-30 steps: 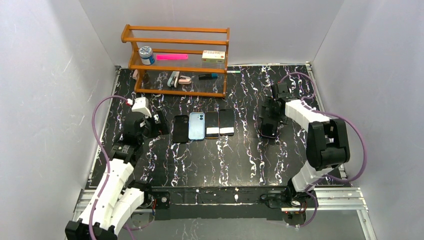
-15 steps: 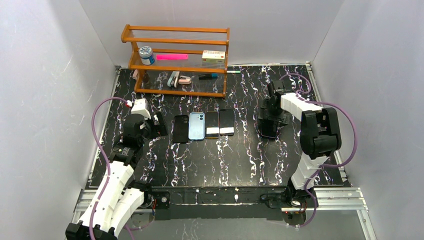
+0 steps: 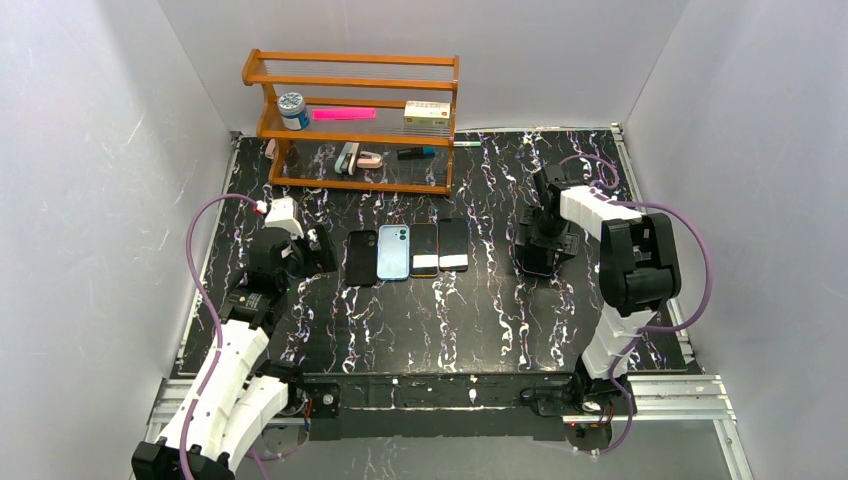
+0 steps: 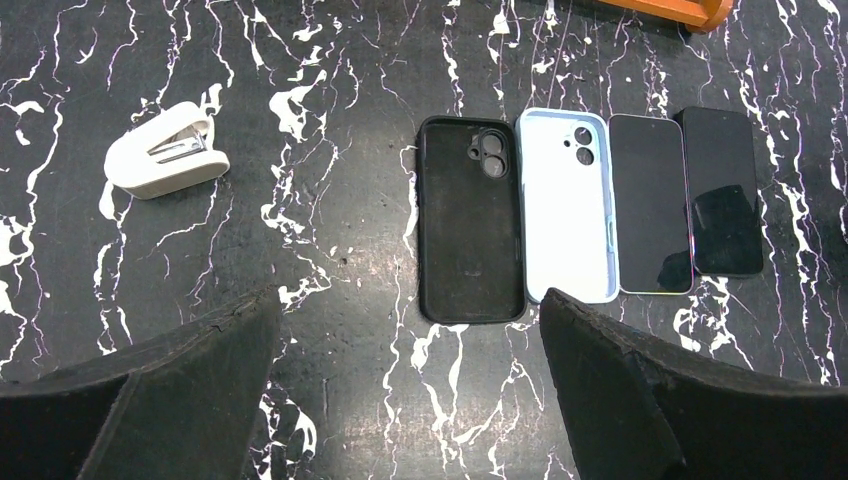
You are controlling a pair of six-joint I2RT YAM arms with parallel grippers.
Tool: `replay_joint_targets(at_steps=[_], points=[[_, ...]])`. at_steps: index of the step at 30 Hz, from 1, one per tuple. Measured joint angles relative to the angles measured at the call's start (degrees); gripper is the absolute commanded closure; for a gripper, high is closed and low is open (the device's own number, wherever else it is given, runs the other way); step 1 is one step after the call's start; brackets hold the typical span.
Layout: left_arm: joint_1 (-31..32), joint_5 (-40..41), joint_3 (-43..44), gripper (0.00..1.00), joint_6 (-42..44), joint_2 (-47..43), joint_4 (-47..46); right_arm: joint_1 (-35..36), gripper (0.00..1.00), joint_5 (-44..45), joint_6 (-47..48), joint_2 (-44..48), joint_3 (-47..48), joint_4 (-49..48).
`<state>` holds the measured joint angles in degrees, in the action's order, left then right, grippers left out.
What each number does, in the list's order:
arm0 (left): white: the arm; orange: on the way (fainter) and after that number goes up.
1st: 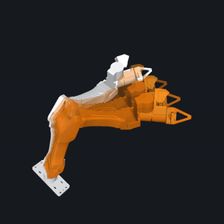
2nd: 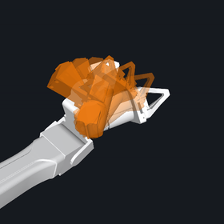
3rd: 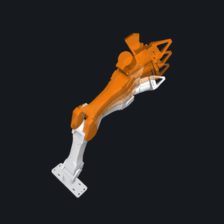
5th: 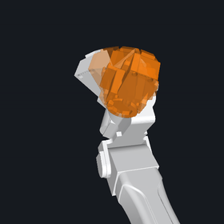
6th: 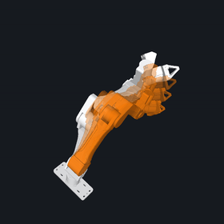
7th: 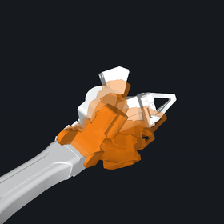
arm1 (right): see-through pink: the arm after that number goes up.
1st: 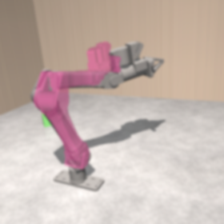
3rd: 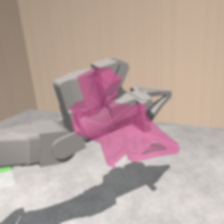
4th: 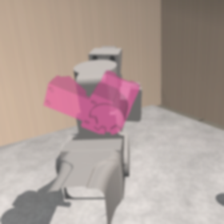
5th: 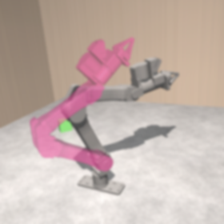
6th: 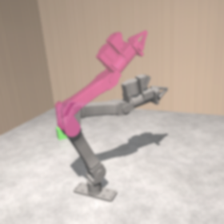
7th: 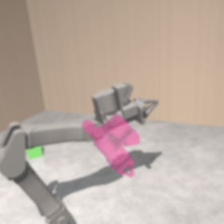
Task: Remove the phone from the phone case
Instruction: Pick up the phone at the center of the board.
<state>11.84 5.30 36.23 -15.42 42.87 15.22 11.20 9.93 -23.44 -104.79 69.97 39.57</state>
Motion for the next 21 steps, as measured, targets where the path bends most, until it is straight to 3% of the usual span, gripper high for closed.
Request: replay_joint_targets(at_steps=[13,18,21], points=[[0.0,-3.0,-0.1,0.02,0.0,0.0,-0.8,0.0,0.16,-1.8,1.2,-1.1,-0.5,-1.6],[0.0,-6.4,-0.1,0.02,-0.2,0.7,-0.9,-0.1,0.36,-2.2,1.8,-1.1,-0.5,-1.6],[0.0,-9.1,0.0,0.02,-0.8,1.7,0.5,-0.1,0.61,-2.3,2.2,-0.7,-0.8,-1.9]])
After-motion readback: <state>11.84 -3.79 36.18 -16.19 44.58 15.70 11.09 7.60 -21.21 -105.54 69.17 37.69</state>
